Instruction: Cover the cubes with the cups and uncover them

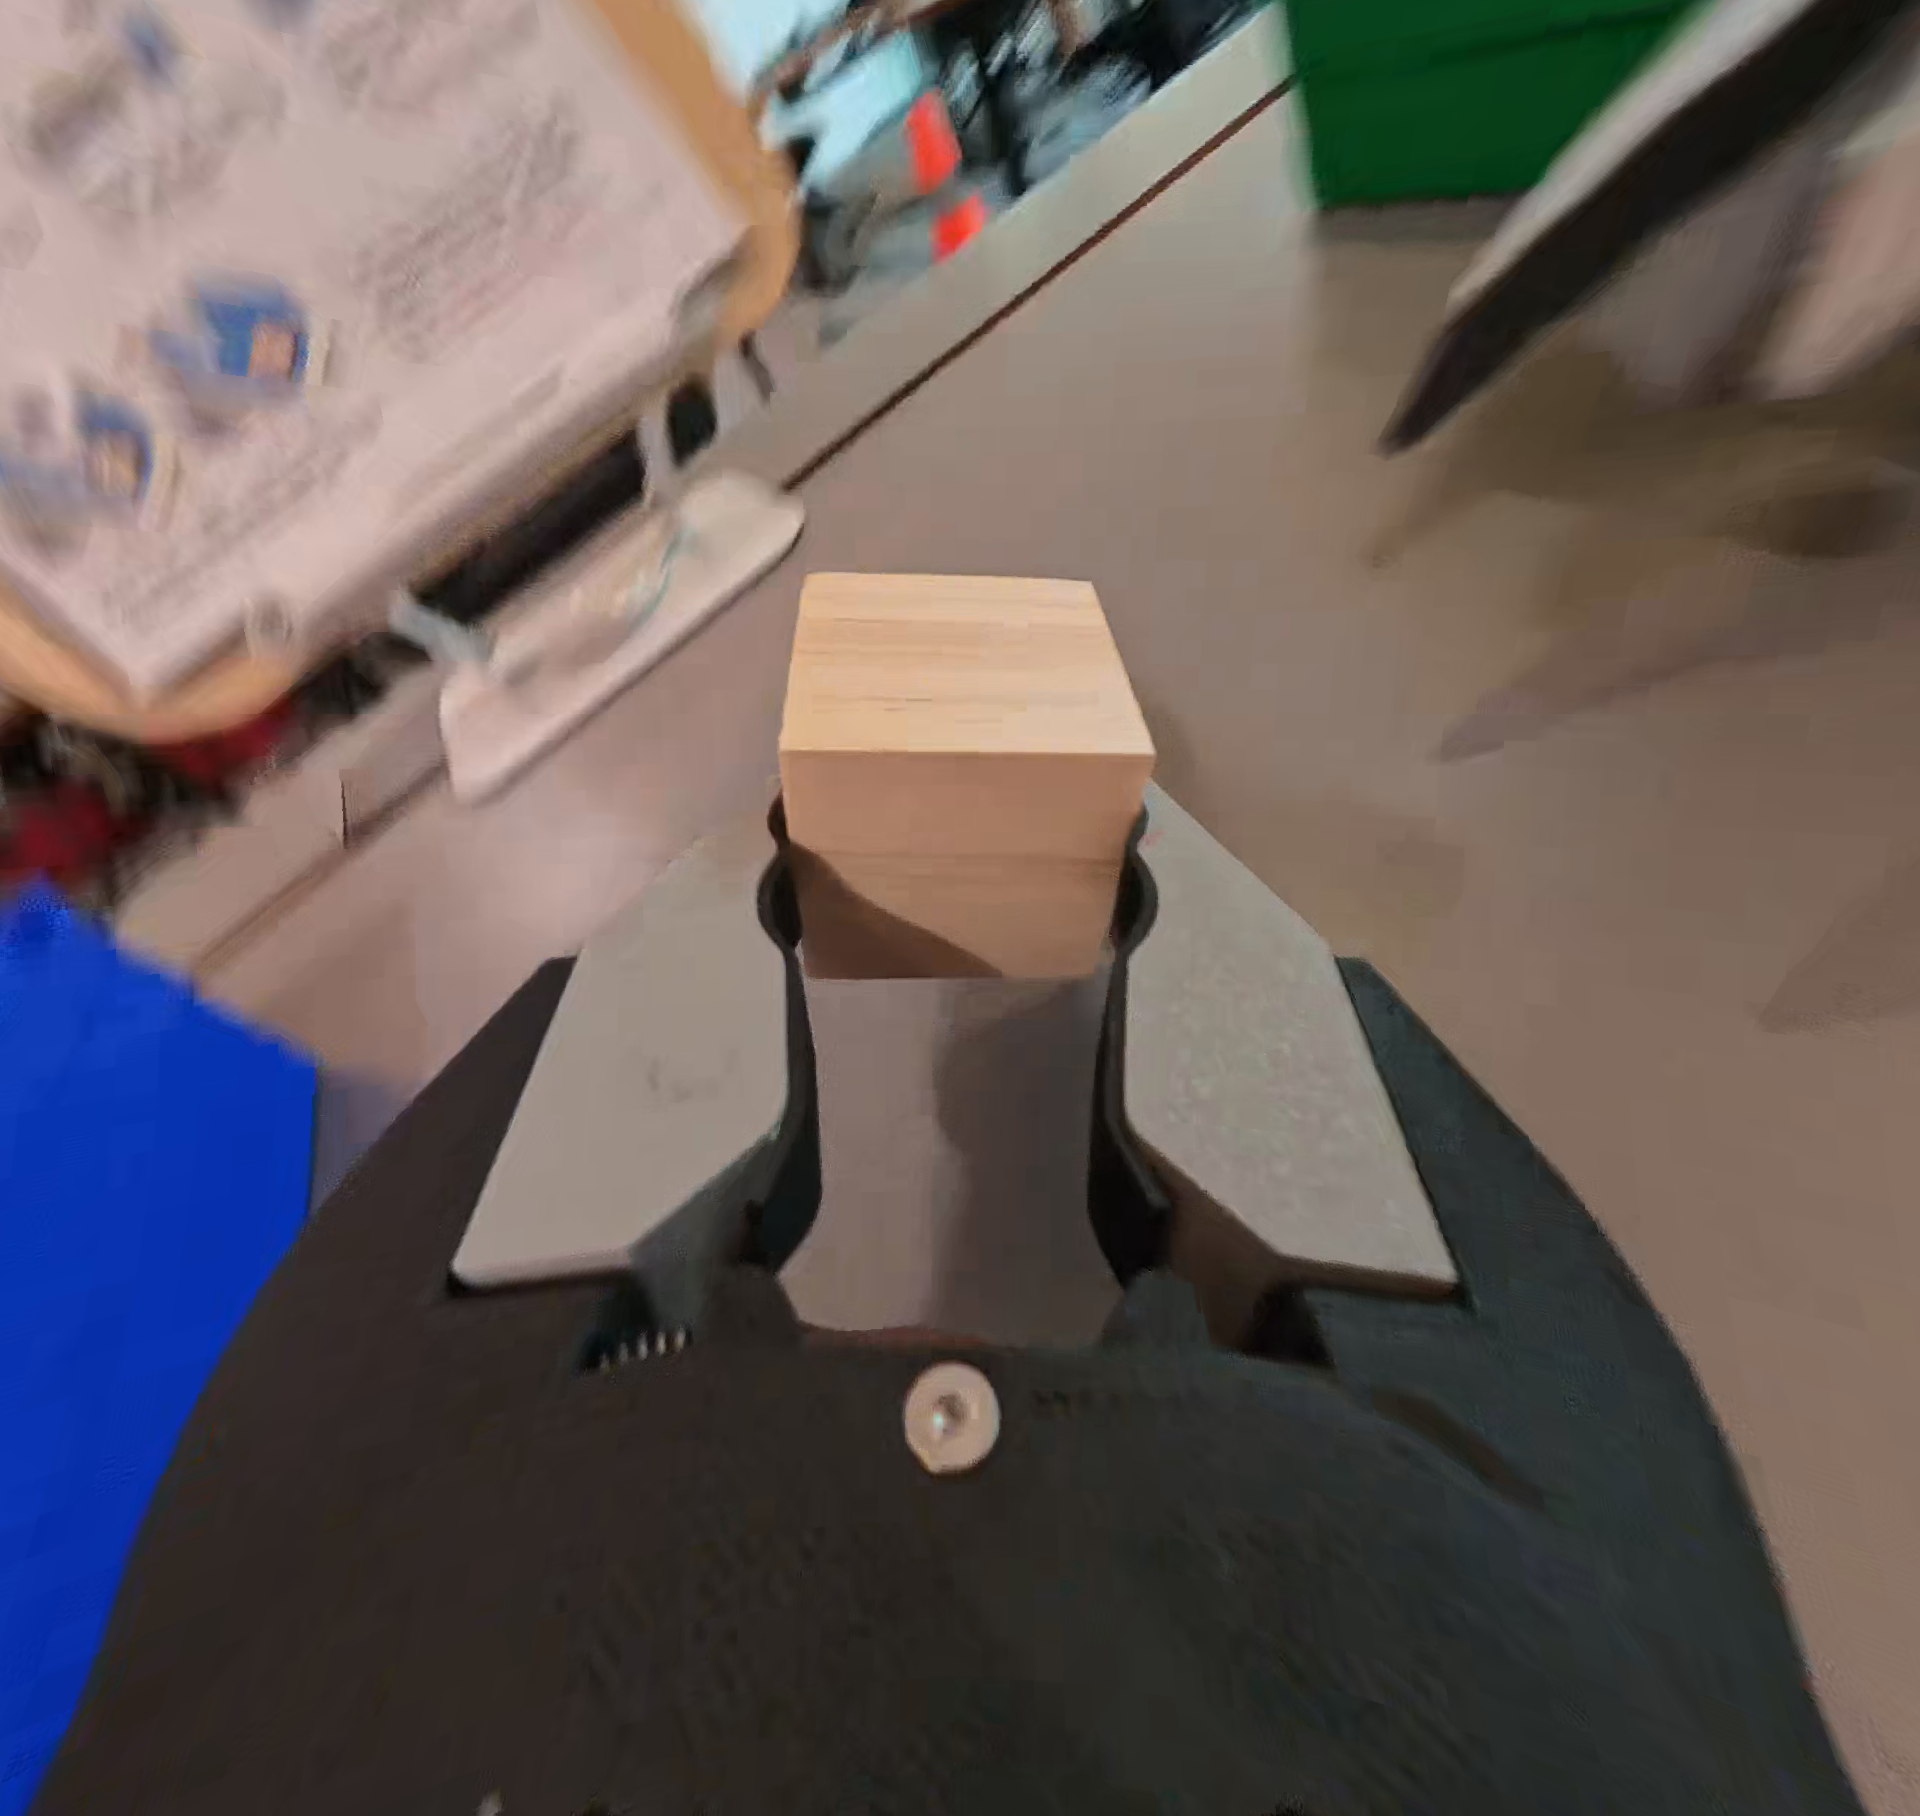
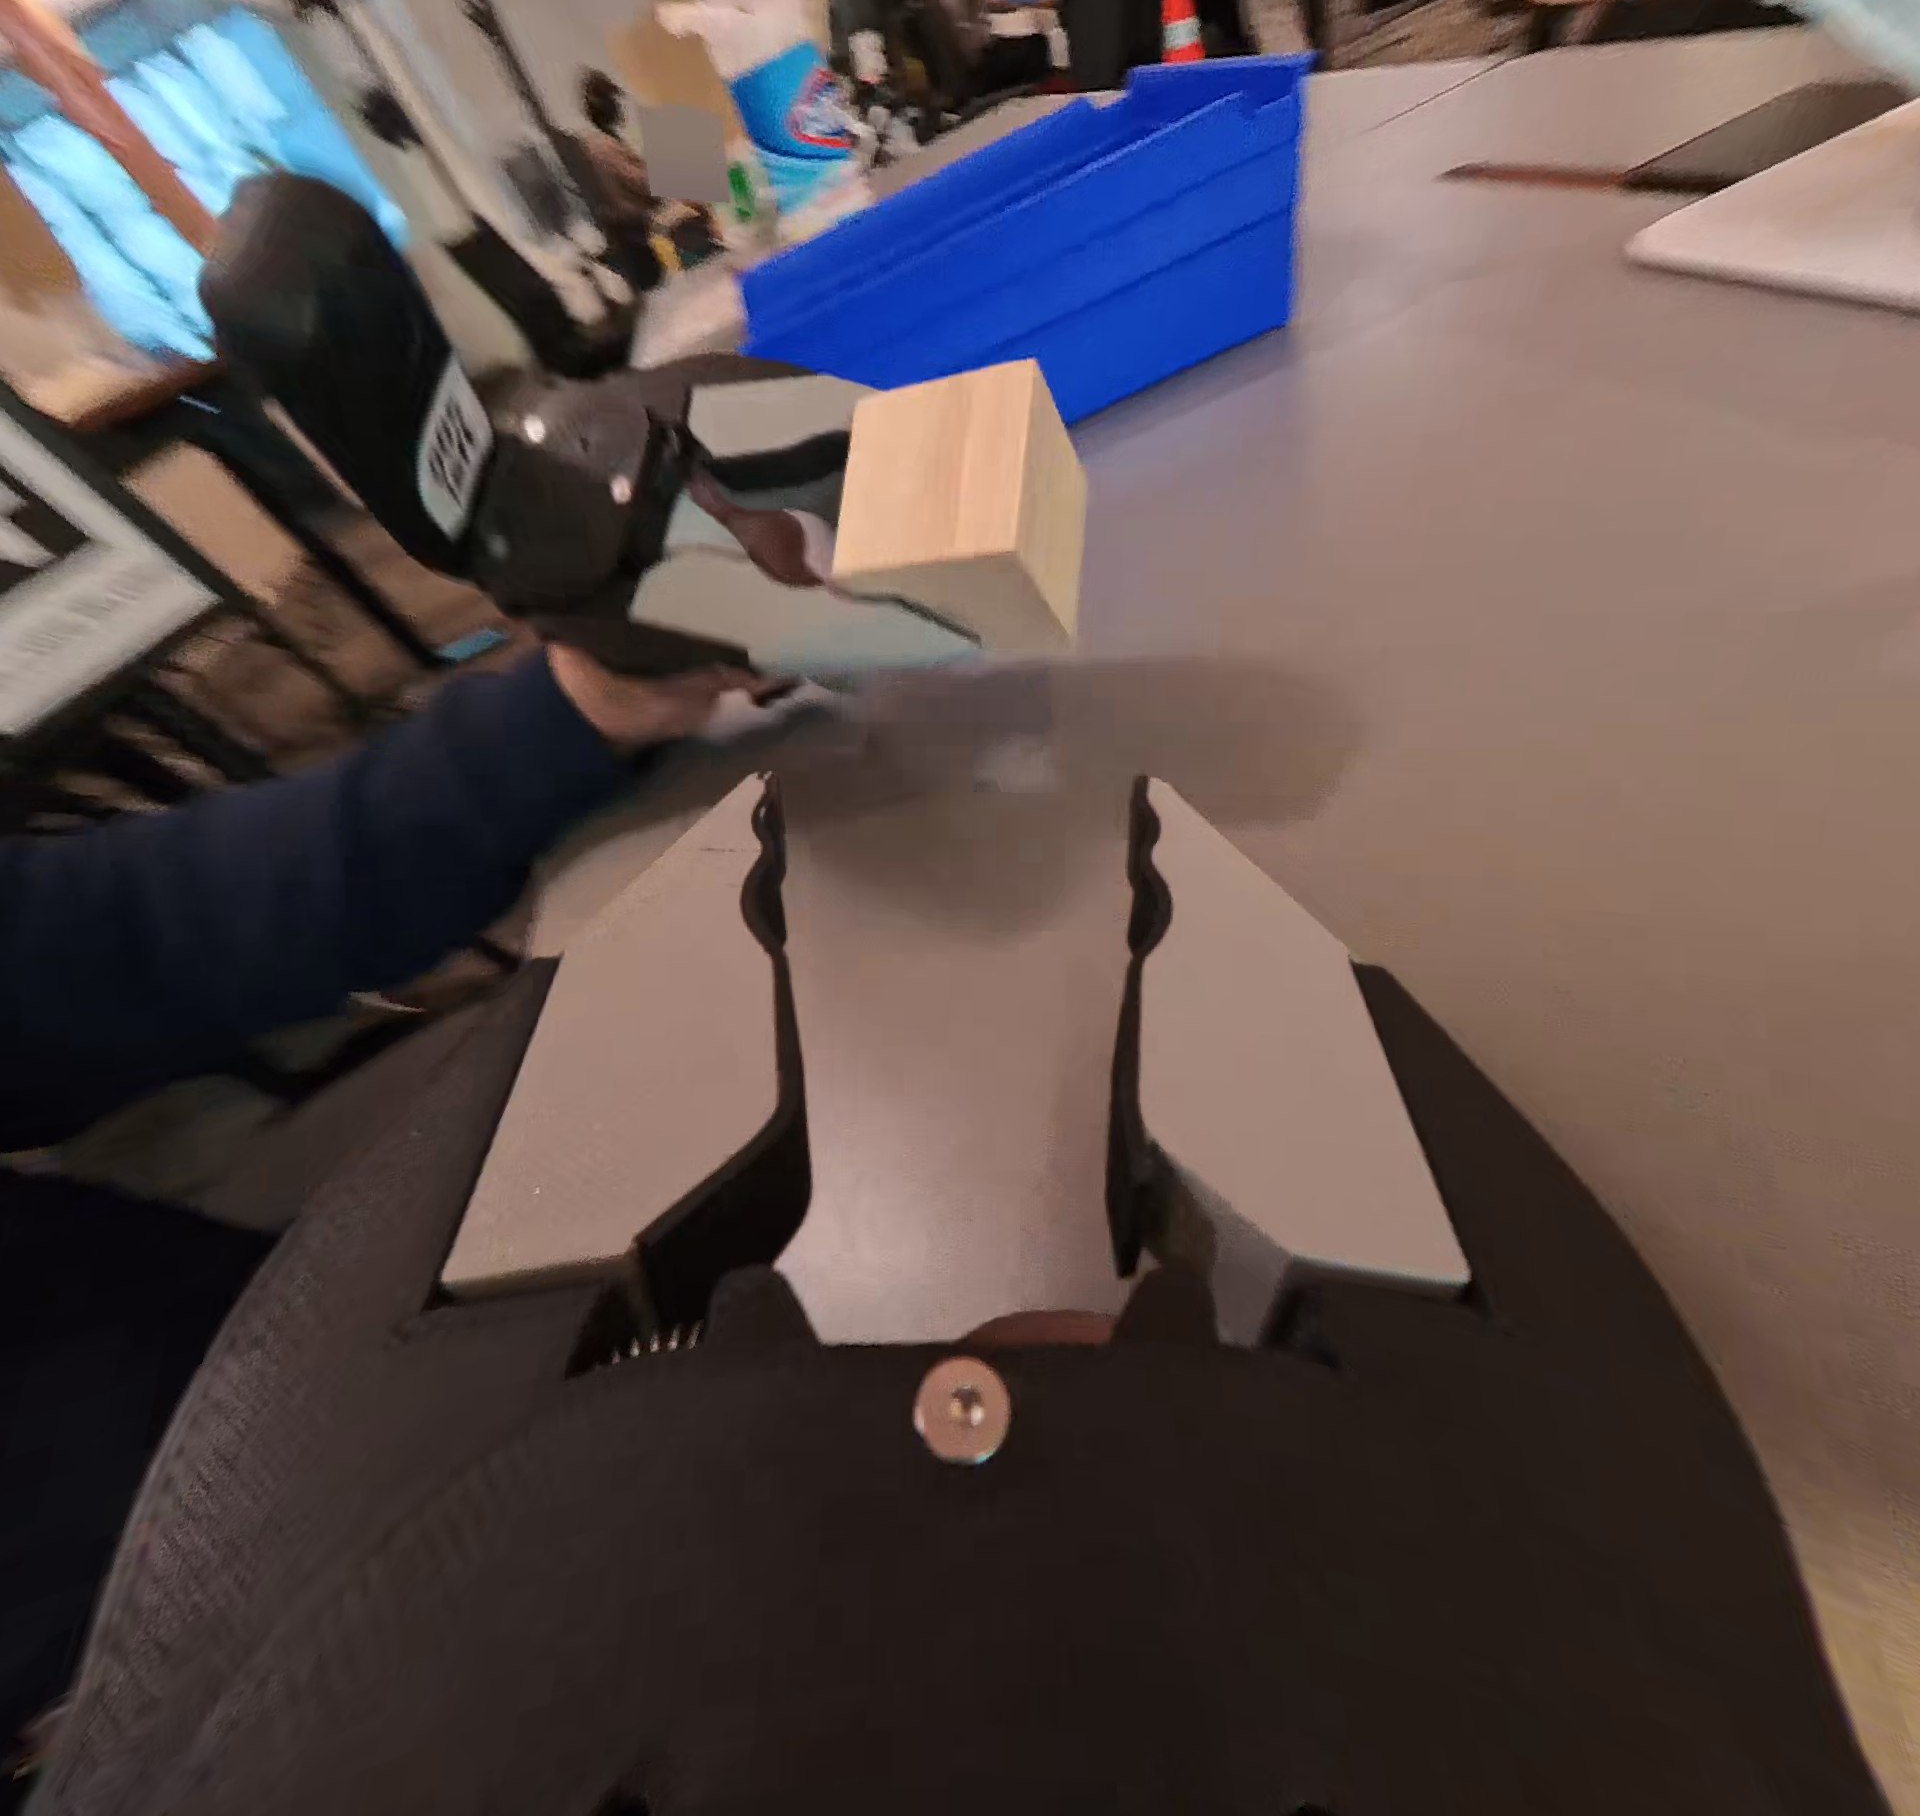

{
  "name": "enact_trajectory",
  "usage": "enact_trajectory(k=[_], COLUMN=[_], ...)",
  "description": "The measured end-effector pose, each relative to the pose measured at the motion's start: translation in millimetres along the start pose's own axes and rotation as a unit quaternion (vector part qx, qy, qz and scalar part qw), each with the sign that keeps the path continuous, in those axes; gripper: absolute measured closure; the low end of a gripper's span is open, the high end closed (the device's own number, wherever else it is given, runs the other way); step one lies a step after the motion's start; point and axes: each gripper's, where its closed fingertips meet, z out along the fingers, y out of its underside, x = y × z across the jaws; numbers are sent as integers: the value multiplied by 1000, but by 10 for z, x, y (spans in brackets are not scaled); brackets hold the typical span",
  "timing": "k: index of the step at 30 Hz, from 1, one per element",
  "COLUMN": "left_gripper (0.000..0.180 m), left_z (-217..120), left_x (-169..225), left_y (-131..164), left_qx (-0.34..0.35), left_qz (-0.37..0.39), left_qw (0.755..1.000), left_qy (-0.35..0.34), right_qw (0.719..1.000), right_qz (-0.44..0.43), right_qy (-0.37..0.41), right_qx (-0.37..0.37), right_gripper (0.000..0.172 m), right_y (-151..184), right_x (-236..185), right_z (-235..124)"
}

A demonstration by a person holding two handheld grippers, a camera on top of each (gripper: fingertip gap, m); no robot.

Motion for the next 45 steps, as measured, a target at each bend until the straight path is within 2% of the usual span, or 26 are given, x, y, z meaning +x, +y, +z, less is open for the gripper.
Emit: enact_trajectory(k=[3,5,7,11,13,14,20,22,26,29,33,36,39,45], left_gripper=[121,121,120,120,120,120,120,112,129,140,154,149,149,152], left_z=[-119,-154,-187,-313,-337,-335,-187,-215,-309,-316,-284,-280,-269,-230], left_x=[519,762,897,979,1062,1102,1107,1054,832,749,749,687,690,701], left_y=[-352,-406,-446,-612,-614,-608,-402,-435,-498,-461,-429,-422,-405,-362], left_qx=[86,104,125,174,181,181,136,145,178,181,160,156,151,140], left_qz=[108,159,195,174,170,172,218,199,164,182,165,153,162,191], left_qw=[989,979,969,964,961,960,963,966,969,966,973,975,975,972], left_qy=[58,77,84,100,121,127,84,79,48,23,36,27,24,10], right_qw=[993,984,978,964,949,949,982,990,999,995,968,923,881,829], right_qz=[78,115,133,155,164,154,62,34,-13,-70,-66,-44,-24,81], right_qy=[-91,-132,-160,-217,-271,-275,-171,-132,-31,72,241,382,461,482], right_qx=[17,15,8,-12,-20,-27,-50,-35,2,14,26,-19,-103,-271], right_gripper=[102,93,94,100,115,115,115,115,115,115,115,115,115,115], right_y=[-39,-41,-30,46,56,78,200,161,-31,-319,-805,-859,-585,481], right_x=[-155,-225,-279,-429,-603,-638,-482,-457,-437,-414,23,581,1016,1570], right_z=[30,28,18,34,13,20,66,4,-313,-774,-1742,-2514,-2906,-2792])
